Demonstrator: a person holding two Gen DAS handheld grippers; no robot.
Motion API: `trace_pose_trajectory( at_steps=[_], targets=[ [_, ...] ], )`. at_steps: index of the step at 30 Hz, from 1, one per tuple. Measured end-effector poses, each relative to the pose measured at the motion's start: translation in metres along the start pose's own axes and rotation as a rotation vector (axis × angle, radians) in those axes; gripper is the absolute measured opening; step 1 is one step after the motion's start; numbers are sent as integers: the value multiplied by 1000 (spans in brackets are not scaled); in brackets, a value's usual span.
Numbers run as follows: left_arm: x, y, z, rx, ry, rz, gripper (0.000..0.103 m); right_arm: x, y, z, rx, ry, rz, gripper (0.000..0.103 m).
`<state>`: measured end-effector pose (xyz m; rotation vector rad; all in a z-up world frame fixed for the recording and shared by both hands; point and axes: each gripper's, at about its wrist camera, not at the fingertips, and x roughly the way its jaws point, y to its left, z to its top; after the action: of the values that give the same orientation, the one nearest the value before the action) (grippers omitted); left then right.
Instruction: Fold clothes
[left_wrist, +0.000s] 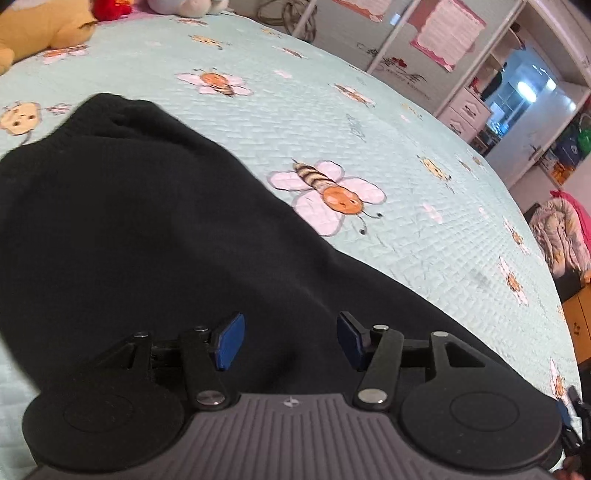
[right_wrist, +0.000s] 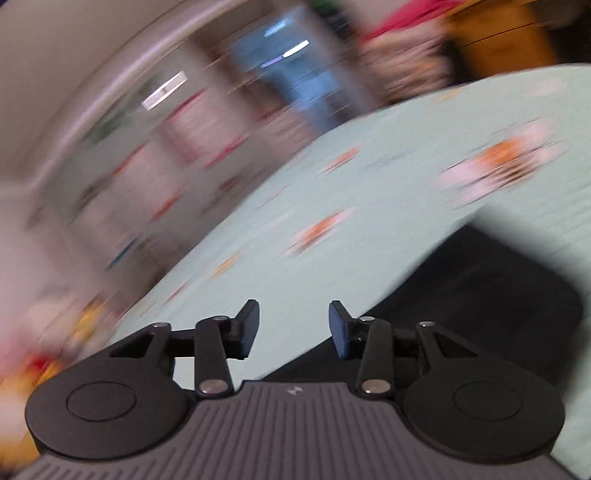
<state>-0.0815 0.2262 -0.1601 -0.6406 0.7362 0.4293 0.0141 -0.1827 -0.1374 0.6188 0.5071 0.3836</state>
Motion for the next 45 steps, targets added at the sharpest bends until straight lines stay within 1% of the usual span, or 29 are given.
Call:
trace_pose_trajectory(
  at_steps=[1, 4, 6, 7, 8, 9, 11, 12, 14, 16, 18, 20, 22, 23, 24, 25, 26, 27, 29, 30, 31, 33, 35, 37, 40, 42, 43, 44, 45],
  targets=[
    [3, -5, 0, 12, 6, 0, 58, 9, 15, -11, -23, 50, 49, 44],
    [4, -18, 1, 60, 6, -7, 58, 45, 33, -36, -67, 196, 77, 44],
    [0, -19, 2, 80, -5, -8, 59, 66, 14, -25, -36, 229, -24, 35],
    [-2, -18, 3, 79, -10, -6, 59, 73, -5, -9, 26, 200, -72, 20],
    [-4, -15, 3, 74, -13, -3, 59, 70, -20, 4, 88, 154, -109, 19],
    [-6, -13, 3, 67, -15, -2, 59, 62, -29, 18, 123, 96, -160, 19],
    [-8, -8, 2, 52, -18, -3, 59, 37, -30, 38, 136, -9, -215, 30],
    [-7, -7, 0, 47, -17, -6, 59, 25, -24, 40, 125, -28, -164, 34],
    [-5, -6, -4, 42, -10, -14, 60, 5, -4, 29, 80, 13, -29, 52],
    [0, -8, -9, 40, 7, -18, 60, -10, 19, 8, 2, 89, 61, 52],
    [4, -12, -14, 50, 26, -23, 60, -4, 43, -21, -71, 172, 90, 52],
    [4, -15, -17, 69, 34, -26, 60, 17, 49, -38, -59, 218, 108, 52],
    [-2, -14, -16, 86, 20, -23, 60, 42, 39, -34, -6, 228, 79, 51],
    [-5, -12, -15, 92, 11, -19, 60, 54, 31, -25, 19, 210, 28, 49],
    [-8, -9, -13, 94, 1, -15, 60, 66, 21, -9, 36, 169, -63, 48],
    [-11, -3, -11, 87, -12, -10, 60, 70, 11, 5, 42, 121, -169, 38],
    [-14, 3, -9, 80, -23, -5, 61, 71, 2, 17, 65, 83, -241, 36],
    [-13, 9, -7, 71, -32, -2, 62, 67, -5, 26, 99, 53, -252, 37],
    [-13, 20, -3, 52, -50, 3, 62, 49, -6, 30, 120, 11, -168, 40],
    [-11, 24, -2, 46, -56, 6, 62, 42, 11, 25, 88, 21, -119, 42],
    [-6, 23, 0, 47, -55, 9, 62, 39, 29, 14, 41, 50, -63, 46],
    [2, 18, 4, 60, -66, -6, 62, 36, 67, -14, -50, 134, 52, 47],
    [9, 14, 10, 82, -88, -9, 62, 40, 102, -48, -82, 234, 162, 47],
    [15, 10, 17, 107, -111, -4, 62, 49, 132, -80, -88, 310, 233, 47],
    [32, 19, 29, 137, -118, 29, 63, 76, 151, -109, -95, 392, 279, 47],
    [47, 37, 39, 122, -113, 81, 61, 104, 151, -116, -56, 441, 252, 47],
    [54, 49, 43, 94, -101, 80, 59, 117, 142, -111, -32, 435, 198, 41],
    [57, 60, 47, 61, -88, 50, 55, 130, 123, -101, 15, 411, 161, 29],
    [57, 69, 50, 32, -78, 23, 52, 137, 110, -90, 71, 389, 131, 26]
  ],
)
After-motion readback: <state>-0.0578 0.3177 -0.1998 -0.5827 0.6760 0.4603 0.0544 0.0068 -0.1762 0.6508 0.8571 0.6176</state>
